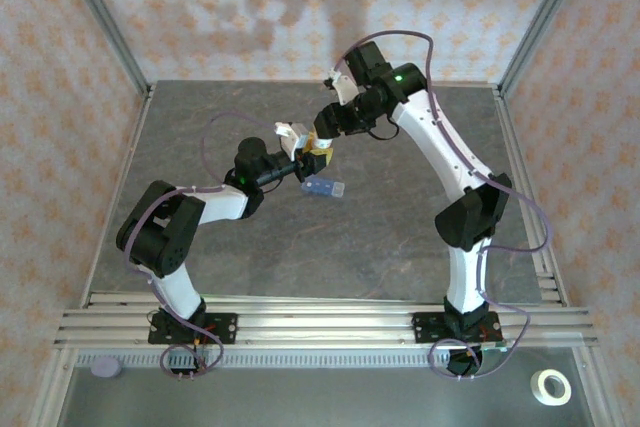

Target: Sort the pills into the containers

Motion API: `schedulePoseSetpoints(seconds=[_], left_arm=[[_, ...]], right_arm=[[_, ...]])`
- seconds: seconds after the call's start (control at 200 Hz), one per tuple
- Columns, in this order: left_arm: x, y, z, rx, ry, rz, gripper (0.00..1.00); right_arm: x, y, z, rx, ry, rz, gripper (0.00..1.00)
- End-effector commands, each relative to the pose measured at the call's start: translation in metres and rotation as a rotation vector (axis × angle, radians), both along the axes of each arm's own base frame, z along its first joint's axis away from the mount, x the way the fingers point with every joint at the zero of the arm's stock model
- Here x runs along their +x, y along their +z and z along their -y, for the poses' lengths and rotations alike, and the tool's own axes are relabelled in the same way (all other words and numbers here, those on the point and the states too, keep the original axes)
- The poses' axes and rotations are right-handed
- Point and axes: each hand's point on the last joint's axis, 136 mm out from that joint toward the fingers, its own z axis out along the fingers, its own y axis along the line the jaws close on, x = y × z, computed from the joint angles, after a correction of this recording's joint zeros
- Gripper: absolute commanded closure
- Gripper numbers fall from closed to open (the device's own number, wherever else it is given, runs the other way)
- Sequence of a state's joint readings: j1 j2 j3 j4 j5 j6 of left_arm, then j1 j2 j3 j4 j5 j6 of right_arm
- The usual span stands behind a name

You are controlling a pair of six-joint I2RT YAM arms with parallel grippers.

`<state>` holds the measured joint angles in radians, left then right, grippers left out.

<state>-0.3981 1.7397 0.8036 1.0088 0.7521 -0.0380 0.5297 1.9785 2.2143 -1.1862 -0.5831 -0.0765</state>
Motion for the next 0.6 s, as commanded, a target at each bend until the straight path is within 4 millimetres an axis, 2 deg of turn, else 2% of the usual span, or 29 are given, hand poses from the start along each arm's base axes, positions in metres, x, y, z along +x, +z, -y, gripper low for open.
schedulePoseSetpoints(seconds=[0.0, 0.12, 0.235, 0.44, 0.596], left_arm=[[0.002, 0.030, -0.001, -0.045, -0.010, 0.079, 1.00], [0.003, 0.031, -0.002, -0.046, -0.003, 0.082, 1.00], [0.005, 0.032, -0.003, -0.051, 0.015, 0.087, 1.00], [0.015, 0.040, -0.014, -0.043, 0.124, 0.135, 1.00], [0.016, 0.038, -0.016, -0.033, 0.142, 0.138, 1.00]], right_arm=[[0.002, -0.003, 0.000, -0.011, -0.007, -0.005, 0.47], [0.000, -0.005, -0.003, -0.009, -0.012, -0.020, 0.55], [-0.002, -0.010, -0.009, 0.007, -0.055, -0.040, 0.58], [0.004, -0.034, -0.016, 0.028, -0.353, -0.109, 0.59], [0.005, -0.038, -0.033, 0.079, -0.420, -0.113, 0.58]])
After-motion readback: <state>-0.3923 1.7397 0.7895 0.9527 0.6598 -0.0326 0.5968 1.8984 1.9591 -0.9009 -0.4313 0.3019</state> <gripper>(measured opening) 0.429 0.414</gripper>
